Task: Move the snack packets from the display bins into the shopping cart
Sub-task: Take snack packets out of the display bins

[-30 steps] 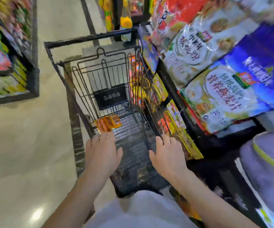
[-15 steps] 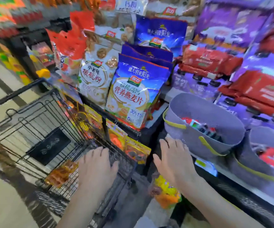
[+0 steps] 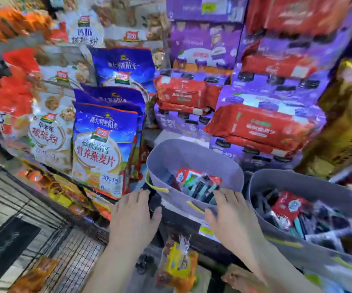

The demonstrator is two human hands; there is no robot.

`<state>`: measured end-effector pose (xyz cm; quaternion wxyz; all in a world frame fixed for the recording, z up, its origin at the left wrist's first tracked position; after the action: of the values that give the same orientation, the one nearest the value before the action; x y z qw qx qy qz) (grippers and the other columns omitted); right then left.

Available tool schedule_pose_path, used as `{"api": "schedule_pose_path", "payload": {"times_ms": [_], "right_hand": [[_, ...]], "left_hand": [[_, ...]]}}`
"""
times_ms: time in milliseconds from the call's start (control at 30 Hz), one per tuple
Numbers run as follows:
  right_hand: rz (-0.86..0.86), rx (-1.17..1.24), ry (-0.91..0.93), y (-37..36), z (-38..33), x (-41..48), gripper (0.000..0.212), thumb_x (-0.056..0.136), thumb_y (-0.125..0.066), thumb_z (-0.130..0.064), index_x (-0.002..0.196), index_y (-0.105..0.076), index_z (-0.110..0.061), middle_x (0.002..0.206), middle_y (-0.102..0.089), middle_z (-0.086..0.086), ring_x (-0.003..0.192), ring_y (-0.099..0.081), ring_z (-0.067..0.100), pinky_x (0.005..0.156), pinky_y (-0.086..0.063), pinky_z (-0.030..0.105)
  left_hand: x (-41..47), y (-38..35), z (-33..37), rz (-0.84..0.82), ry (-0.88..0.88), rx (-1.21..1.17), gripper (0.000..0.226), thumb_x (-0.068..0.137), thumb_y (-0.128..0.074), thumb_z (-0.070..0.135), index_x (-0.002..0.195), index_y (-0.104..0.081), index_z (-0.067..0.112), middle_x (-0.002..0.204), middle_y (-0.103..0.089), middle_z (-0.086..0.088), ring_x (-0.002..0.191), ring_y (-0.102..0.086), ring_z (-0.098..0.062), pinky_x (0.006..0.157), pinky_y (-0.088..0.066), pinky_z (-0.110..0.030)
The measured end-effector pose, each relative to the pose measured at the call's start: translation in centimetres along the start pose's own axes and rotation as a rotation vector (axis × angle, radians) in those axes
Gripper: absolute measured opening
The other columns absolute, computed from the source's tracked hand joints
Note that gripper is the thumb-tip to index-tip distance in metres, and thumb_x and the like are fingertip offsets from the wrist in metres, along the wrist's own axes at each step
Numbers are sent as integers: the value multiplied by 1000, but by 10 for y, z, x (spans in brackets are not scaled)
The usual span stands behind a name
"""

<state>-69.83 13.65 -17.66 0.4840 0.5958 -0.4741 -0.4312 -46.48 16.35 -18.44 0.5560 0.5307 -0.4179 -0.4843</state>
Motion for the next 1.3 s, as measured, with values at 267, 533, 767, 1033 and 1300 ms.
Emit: {"api": "schedule_pose_path", "payload": {"times_ms": [267, 533, 767, 1033, 1300], "right_hand": [[20, 86, -26, 4, 24, 61, 47, 101, -56, -40, 143, -55, -18, 127, -66, 4, 122, -59, 27, 98, -50, 35], [-339, 126, -23, -60, 24, 135, 43, 100, -59, -31, 142, -54, -25, 135, -58, 4, 119, -56, 27, 93, -47, 34], [-420, 115, -32, -89, 32, 156, 50, 98, -66, -32, 146, -53, -25, 133, -57, 9, 125, -51, 31, 95, -40, 34], [-431, 443, 2, -88, 29, 165, 14, 88, -82, -20, 95, -70, -18, 79, -64, -9, 72, -58, 11, 65, -43, 25], [-381, 688, 75, -73, 31, 162, 20, 87, -81, -21, 79, -68, -35, 81, -68, -10, 76, -60, 6, 76, -48, 33]], "left_hand": [[94, 12, 7, 65, -70, -184, 61, 100, -65, 45, 148, -52, 9, 146, -59, -10, 131, -55, -36, 107, -46, -46], [193, -14, 12, -17, -163, -381, 65, 106, -57, 44, 156, -40, 6, 154, -50, -14, 138, -52, -35, 105, -47, -44], [204, -35, 15, -20, -207, -458, 67, 102, -65, 36, 158, -37, 12, 152, -54, -11, 130, -60, -32, 92, -53, -38], [203, -37, 14, 24, -198, -483, 66, 102, -64, 33, 159, -36, 16, 152, -55, -7, 129, -61, -27, 90, -52, -32], [203, -35, 15, 25, -189, -480, 67, 102, -65, 31, 160, -36, 13, 155, -51, -9, 135, -55, -28, 102, -50, -36]]}}
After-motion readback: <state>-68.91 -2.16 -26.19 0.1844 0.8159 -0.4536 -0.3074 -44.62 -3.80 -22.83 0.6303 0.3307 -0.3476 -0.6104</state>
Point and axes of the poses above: each hand's wrist, its own x-axis towards the middle knuckle, its own y-axis out of the back of the hand, z = x × y, the point moved 8 cm from there along x, towards the middle knuckle
